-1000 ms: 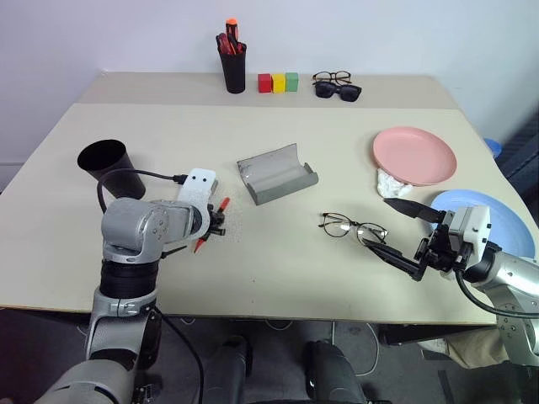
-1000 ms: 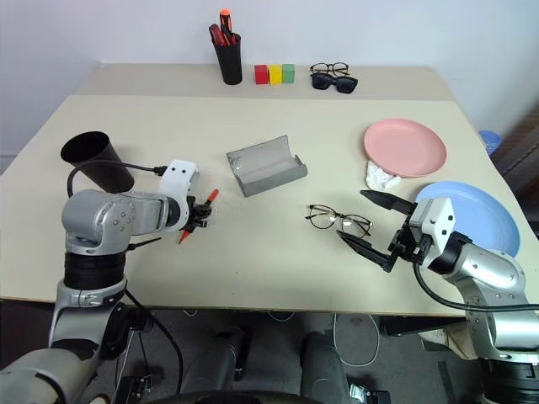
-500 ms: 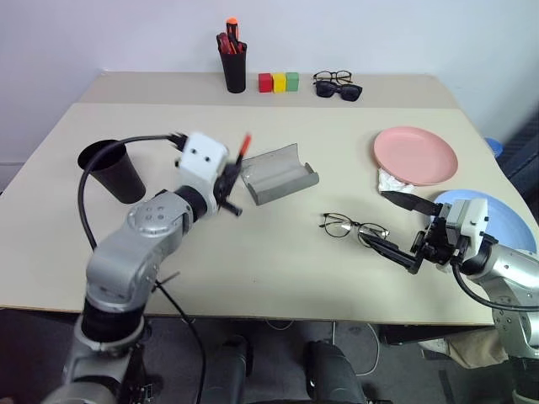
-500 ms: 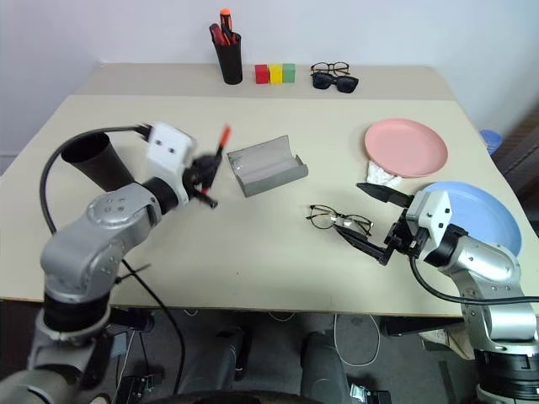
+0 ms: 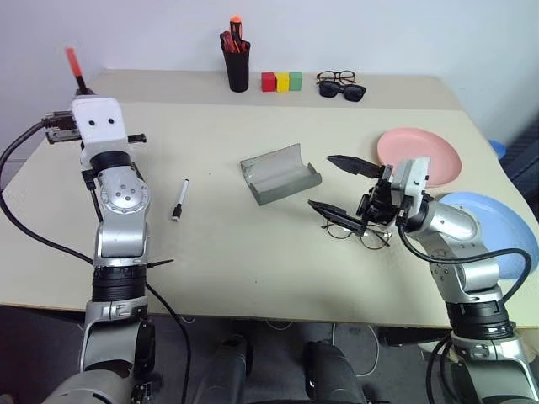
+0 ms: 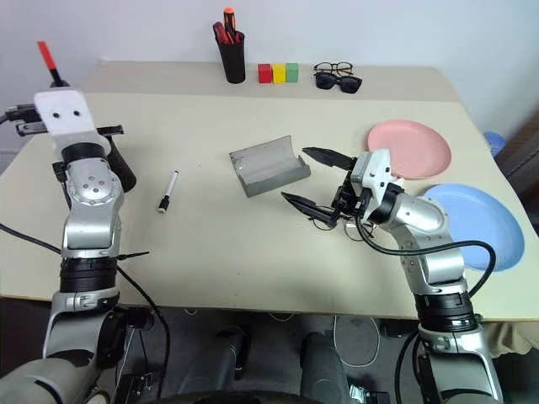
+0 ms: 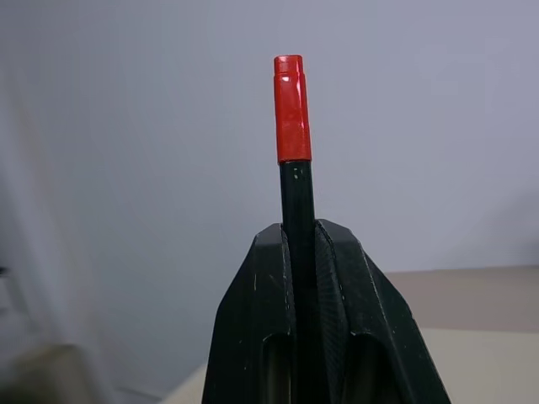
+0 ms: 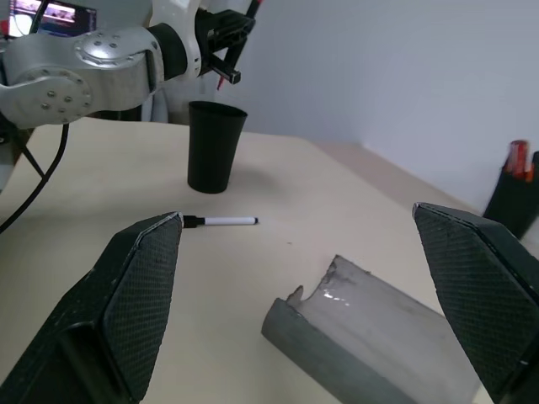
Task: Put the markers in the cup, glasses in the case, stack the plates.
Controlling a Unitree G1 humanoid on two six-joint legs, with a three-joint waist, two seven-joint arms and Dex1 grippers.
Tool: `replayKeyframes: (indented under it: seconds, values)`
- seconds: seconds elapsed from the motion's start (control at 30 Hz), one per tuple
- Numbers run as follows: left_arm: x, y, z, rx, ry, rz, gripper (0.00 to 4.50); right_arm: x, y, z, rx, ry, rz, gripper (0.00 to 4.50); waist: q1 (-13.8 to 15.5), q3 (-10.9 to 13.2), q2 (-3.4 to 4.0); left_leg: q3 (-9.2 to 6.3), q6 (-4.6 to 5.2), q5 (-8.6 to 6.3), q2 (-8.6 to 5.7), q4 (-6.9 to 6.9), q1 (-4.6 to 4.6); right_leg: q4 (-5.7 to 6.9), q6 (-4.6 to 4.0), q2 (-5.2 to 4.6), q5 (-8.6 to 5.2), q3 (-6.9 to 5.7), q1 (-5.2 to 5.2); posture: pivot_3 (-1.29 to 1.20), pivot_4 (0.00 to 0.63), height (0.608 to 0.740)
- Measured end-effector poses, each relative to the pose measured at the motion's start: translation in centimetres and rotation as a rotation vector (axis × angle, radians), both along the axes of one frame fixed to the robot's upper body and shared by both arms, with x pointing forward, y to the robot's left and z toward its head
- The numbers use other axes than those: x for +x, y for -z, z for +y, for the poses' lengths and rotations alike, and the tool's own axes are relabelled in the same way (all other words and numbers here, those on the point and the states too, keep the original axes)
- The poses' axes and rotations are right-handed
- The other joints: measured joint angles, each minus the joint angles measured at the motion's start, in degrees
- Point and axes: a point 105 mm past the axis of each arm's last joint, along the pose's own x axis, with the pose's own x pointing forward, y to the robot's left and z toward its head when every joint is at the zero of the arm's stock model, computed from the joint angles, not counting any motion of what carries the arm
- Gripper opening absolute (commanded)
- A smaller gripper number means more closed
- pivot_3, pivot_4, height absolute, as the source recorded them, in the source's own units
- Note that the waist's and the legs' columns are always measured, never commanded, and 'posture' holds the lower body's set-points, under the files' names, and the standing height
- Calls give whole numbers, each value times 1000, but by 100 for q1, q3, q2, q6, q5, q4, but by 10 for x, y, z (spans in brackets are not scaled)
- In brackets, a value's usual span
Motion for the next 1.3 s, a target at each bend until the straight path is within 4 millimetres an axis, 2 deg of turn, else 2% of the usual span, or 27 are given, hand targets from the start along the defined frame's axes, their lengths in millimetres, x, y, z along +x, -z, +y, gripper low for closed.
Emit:
replayKeyframes:
  seconds: [0.13,0.37,0.47,0.63,0.8,0.93,1.03,1.17,1.23,1.3]
  values:
    - [0,5,12,17,-53,6,45,2,0,0,-3,7,2,4500,-9,0,0,-1,-10,6,2,3,4,12,0,3,0,0,-2,0,150,740]
    - [5,18,18,36,-79,25,45,2,-1,2,0,16,9,4500,-13,0,-1,-1,-30,23,5,9,10,21,-7,5,15,0,0,0,150,740]
    - [8,27,20,30,-88,43,1237,2,-3,3,2,19,6,4500,-13,-1,-1,-1,-30,24,5,8,9,20,-7,5,15,0,-1,0,150,740]
    - [10,31,16,43,-77,42,3682,2,-4,4,1,25,11,4500,-13,0,-1,-1,-31,24,5,7,9,21,-7,5,15,0,-3,0,150,740]
    - [14,32,3,-21,20,38,3682,2,-5,4,-1,33,16,4500,-5,-1,-1,-1,-31,24,5,8,7,20,-7,5,15,0,-1,0,150,740]
    - [16,34,-35,-172,286,116,3682,1,-7,4,1,35,6,4500,-29,-1,-2,0,-31,24,5,8,6,18,-6,4,15,1,-1,0,150,740]
    - [15,57,-59,-285,440,358,3682,1,-8,4,1,38,6,4500,-83,-1,-2,-2,-30,24,8,8,11,33,-6,8,14,0,-2,0,150,740]
    - [12,108,-60,-406,430,756,3682,2,-9,2,6,50,3,4500,-190,0,-3,-10,-30,25,11,11,20,55,14,17,-1,0,-3,0,150,740]
    - [11,117,-61,-445,412,847,3682,2,-9,2,7,53,2,4500,-181,1,-5,-13,-30,25,11,12,20,58,15,18,-2,0,-3,0,150,740]
    - [14,118,-60,-474,394,896,3682,2,-9,2,9,56,1,4500,-165,1,-5,-13,-32,25,11,13,20,58,14,18,-2,0,-3,0,150,740]
